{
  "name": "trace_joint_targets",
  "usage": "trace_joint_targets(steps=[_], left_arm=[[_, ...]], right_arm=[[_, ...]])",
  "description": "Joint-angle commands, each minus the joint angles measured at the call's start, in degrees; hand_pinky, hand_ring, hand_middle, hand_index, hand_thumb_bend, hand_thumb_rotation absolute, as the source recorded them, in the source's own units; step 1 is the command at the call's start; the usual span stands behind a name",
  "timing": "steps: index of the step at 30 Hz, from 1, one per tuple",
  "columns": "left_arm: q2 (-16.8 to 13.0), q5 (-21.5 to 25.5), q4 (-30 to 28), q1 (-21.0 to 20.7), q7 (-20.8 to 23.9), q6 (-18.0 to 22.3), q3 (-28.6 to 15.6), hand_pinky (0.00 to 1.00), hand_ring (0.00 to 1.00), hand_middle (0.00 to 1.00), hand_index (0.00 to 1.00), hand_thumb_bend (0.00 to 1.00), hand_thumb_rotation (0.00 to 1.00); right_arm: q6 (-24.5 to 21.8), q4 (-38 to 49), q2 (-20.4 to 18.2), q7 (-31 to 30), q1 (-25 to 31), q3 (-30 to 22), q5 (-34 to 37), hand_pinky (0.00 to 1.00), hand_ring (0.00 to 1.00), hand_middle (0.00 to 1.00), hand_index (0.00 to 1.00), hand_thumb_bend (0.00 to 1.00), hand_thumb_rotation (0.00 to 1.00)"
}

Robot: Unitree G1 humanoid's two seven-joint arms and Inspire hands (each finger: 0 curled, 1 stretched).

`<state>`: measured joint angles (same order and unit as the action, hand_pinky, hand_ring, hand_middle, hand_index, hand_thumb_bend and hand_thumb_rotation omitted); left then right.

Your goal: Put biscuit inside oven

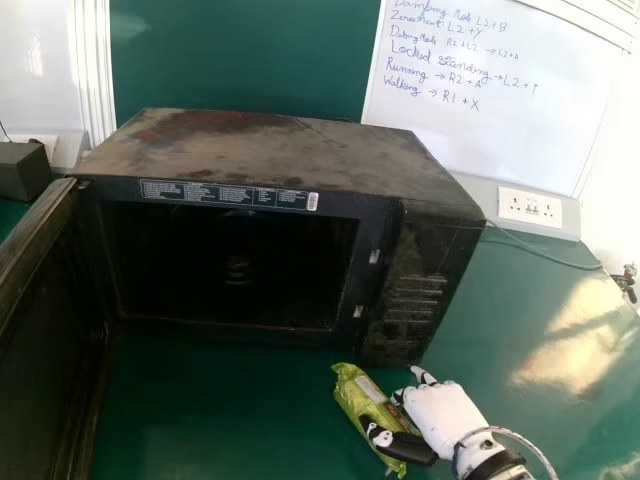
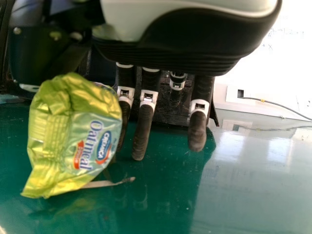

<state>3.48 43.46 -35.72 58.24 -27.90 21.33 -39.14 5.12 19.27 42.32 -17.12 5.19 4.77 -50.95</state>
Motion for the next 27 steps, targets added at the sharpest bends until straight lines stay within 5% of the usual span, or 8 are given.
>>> trace_joint_targets(steps=[1,27], left_arm=[[0.2,0.9,-0.6,0.3,0.9,-0.7,0.6,0.67,0.72,0.82,0.77,0.9,0.54],[-0.2,3.9,-0.9,0.7,1.6,-3.1,0.3,0.63,0.72,0.83,0.77,0.9,0.56]], right_arm=[[0.3,-0.6,-0.8,-0.4,-0.4,0.7,0.8,0.13,0.17,0.45,0.49,0.51,0.0],[1.3,-1.3,-4.4,1.4,-2.1,-0.8,8.7,0.12,0.15,0.45,0.49,0.51,0.0]])
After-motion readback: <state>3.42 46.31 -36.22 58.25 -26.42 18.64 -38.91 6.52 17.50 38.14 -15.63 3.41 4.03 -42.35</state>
